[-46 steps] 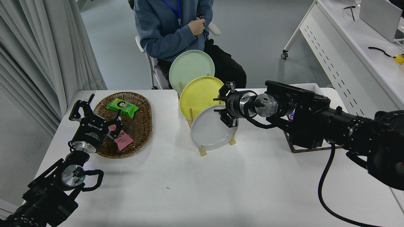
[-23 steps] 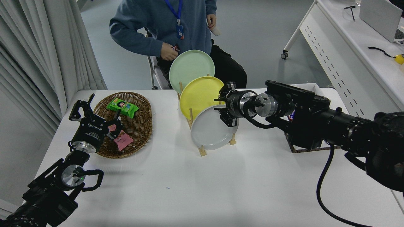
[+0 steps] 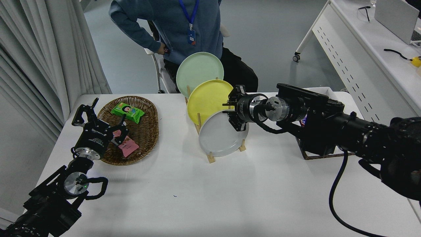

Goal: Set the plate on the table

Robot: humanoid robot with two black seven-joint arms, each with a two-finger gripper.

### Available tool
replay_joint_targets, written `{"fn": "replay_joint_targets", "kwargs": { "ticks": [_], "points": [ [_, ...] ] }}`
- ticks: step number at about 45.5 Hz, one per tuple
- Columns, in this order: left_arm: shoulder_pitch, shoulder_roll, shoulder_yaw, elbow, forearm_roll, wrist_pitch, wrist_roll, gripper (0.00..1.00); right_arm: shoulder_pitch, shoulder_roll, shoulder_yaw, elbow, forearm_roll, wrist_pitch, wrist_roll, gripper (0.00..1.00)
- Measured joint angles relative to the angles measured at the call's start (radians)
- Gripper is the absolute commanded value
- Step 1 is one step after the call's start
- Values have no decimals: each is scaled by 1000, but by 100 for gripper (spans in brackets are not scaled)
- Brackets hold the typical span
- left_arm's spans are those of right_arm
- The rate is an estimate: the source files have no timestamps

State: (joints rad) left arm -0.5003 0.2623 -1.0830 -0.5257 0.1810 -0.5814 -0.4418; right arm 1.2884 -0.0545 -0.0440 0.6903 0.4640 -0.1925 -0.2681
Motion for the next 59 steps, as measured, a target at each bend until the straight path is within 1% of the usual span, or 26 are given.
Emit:
{"fn": "replay_joint_targets", "kwargs": {
  "ticks": [15,19,29,36,47,59],
  "points": [
    [0,0,0,0,0,0,0,100,-13,-3,15,0,3,-5,-8,16],
    [0,0,0,0,0,0,0,100,-14,-5,20,1,3,-6,-9,13],
    [0,0,0,0,0,0,0,100,-15,-7,27,2,0,-7,-15,12],
    [0,0,0,0,0,0,0,100,-15,-8,29,3,-2,-7,-18,6],
    [0,0,0,0,0,0,0,100,-12,-9,31,3,-5,-7,-20,2],
    [0,0,0,0,0,0,0,100,-5,-10,39,4,-8,-6,-20,0]
  ]
}}
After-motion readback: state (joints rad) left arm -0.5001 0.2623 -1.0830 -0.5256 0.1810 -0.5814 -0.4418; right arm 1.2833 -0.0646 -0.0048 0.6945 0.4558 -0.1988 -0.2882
